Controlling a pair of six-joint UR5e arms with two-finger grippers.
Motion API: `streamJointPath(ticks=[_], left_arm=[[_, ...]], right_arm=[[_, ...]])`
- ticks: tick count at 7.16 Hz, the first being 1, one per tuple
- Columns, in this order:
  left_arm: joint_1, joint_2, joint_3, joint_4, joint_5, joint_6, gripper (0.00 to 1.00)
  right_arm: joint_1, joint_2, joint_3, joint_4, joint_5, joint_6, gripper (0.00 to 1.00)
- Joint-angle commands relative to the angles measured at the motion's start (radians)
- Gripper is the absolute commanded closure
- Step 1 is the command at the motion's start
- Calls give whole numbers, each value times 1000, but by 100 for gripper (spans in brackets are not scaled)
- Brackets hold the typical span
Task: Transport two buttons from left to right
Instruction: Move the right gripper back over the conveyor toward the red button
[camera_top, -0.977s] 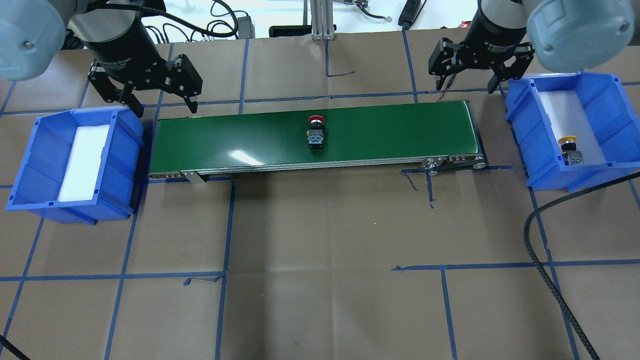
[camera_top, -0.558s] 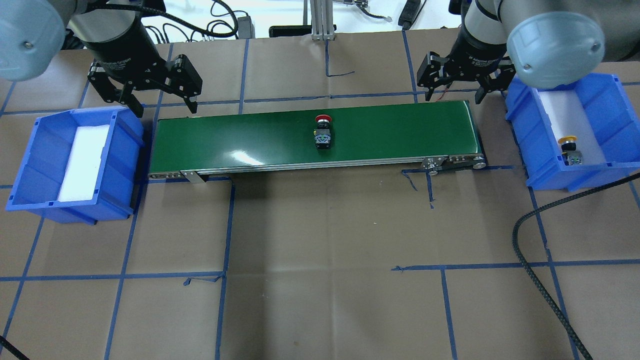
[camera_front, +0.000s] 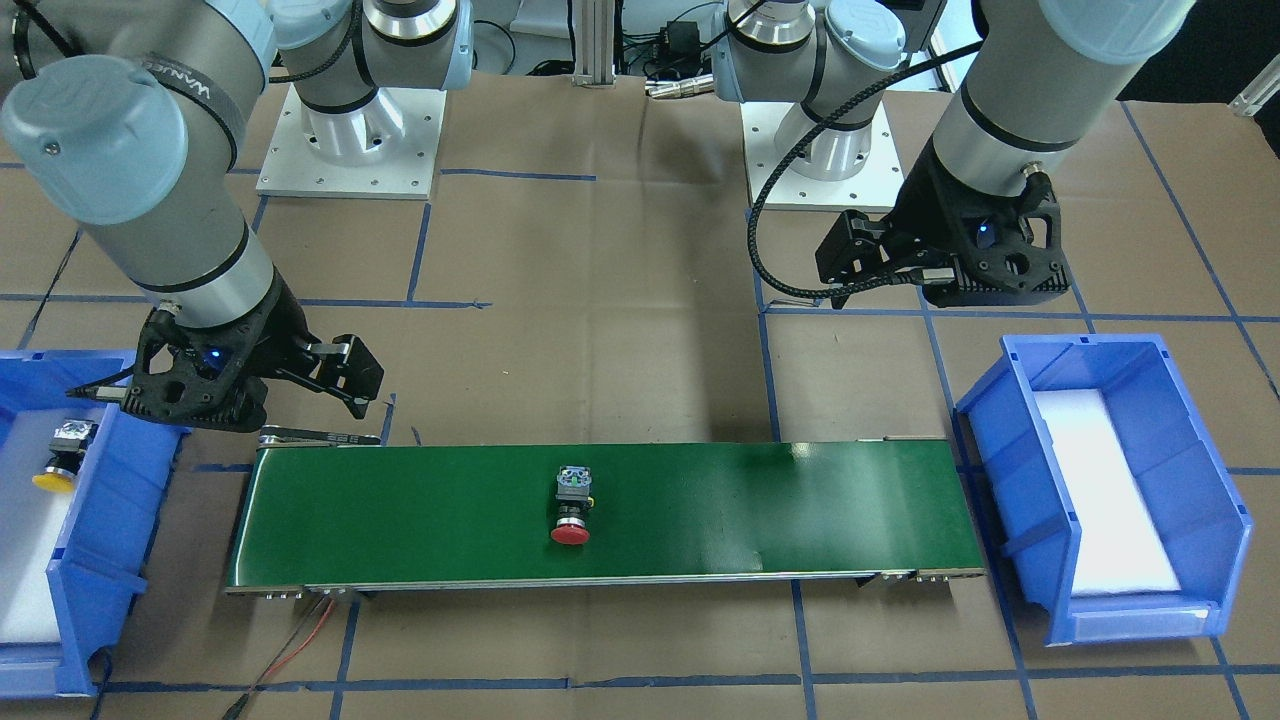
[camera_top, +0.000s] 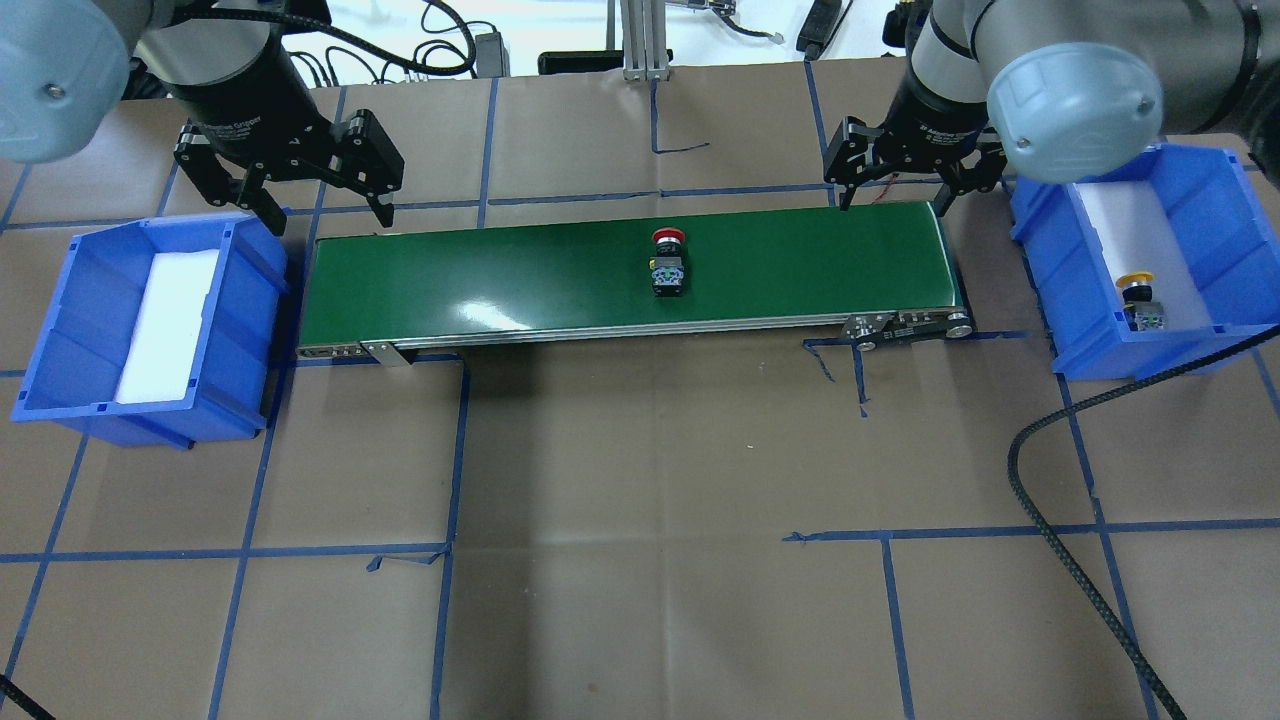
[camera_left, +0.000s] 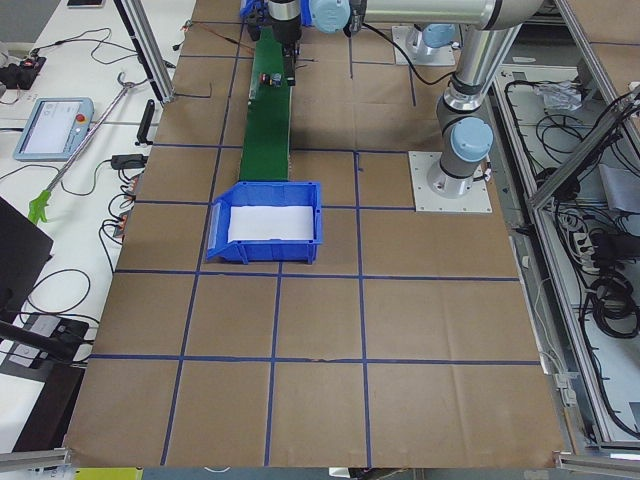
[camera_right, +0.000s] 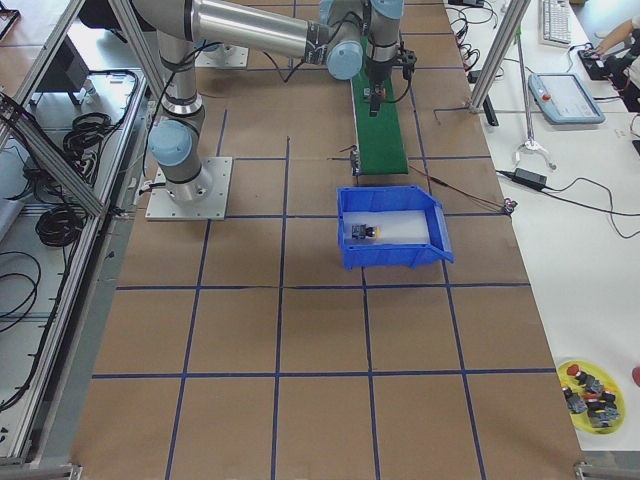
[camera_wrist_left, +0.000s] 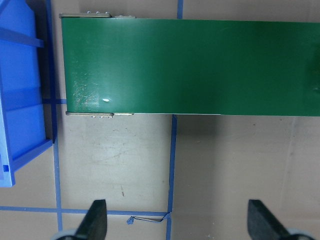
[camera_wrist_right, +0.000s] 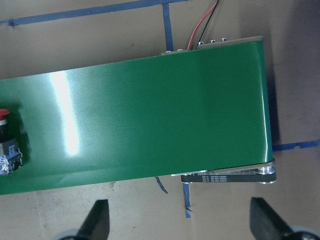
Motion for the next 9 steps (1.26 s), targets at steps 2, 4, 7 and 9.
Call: streamJointPath(ticks=[2,4,7,9], left_arm=[[0,0,-1,0,0,2,0],[0,0,-1,0,0,2,0],[0,2,-3,0,0,2,0],[0,2,-6,0,0,2,0]], right_arm=[[0,20,-1,-11,13,0,1],[0,28,-1,-28,13,0,1],[0,80,-1,-117,16,-3,1],[3,100,1,-123,88,2,1]])
